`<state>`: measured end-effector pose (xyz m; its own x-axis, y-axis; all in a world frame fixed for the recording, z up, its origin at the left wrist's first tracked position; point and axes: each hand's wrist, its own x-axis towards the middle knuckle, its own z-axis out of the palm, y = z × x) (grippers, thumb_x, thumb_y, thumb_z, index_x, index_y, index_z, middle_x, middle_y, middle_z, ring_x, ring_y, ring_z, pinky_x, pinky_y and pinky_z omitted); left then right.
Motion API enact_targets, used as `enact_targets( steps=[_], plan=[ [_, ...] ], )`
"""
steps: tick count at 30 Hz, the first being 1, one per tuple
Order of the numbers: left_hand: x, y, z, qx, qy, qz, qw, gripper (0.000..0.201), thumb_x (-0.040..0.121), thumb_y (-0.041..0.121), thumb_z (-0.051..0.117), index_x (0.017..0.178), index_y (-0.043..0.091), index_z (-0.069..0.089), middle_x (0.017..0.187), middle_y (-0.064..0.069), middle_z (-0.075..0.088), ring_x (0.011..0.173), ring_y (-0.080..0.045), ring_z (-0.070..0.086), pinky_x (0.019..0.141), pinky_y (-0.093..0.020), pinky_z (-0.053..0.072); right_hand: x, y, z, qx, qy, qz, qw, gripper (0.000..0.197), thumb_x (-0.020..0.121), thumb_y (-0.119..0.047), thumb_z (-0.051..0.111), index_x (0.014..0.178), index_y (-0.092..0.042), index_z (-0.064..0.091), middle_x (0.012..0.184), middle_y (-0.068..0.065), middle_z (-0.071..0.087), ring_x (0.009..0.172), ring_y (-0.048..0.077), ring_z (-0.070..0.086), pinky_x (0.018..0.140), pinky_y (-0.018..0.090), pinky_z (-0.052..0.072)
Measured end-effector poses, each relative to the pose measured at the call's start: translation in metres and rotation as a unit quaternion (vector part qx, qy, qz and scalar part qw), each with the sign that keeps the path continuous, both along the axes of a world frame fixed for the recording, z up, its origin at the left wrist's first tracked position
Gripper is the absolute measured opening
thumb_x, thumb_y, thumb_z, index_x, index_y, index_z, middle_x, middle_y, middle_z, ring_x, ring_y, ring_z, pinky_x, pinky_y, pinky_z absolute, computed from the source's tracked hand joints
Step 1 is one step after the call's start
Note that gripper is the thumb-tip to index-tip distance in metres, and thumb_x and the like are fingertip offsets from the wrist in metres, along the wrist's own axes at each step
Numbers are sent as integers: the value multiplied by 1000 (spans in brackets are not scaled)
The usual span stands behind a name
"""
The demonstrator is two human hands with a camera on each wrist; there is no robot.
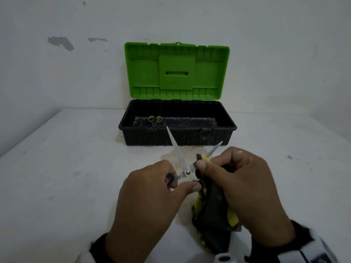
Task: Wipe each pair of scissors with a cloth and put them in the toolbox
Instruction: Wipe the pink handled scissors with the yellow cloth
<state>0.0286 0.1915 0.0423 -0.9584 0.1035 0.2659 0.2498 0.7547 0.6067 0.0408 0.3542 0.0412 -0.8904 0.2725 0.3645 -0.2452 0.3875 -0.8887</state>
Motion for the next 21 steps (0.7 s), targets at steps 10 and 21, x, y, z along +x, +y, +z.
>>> enact_targets(
  steps=[10,21],
  plan=[
    [-3,-5,-6,54,27,-26,998,54,49,78,57,56,25,48,46,9,46,48,-6,45,46,-16,37,-5,8,0,-77,-13,4,997,21,71,-28,84,65,-13,69,66,5,73,60,22,70,57,30,56],
    [-4,-4,-9,53,37,-33,997,58,49,81,57,56,24,48,46,7,45,48,-6,43,50,-18,40,-11,20,1,-127,2,-22,992,22,72,-28,82,65,-12,69,68,11,72,65,32,70,67,42,59]
  ],
)
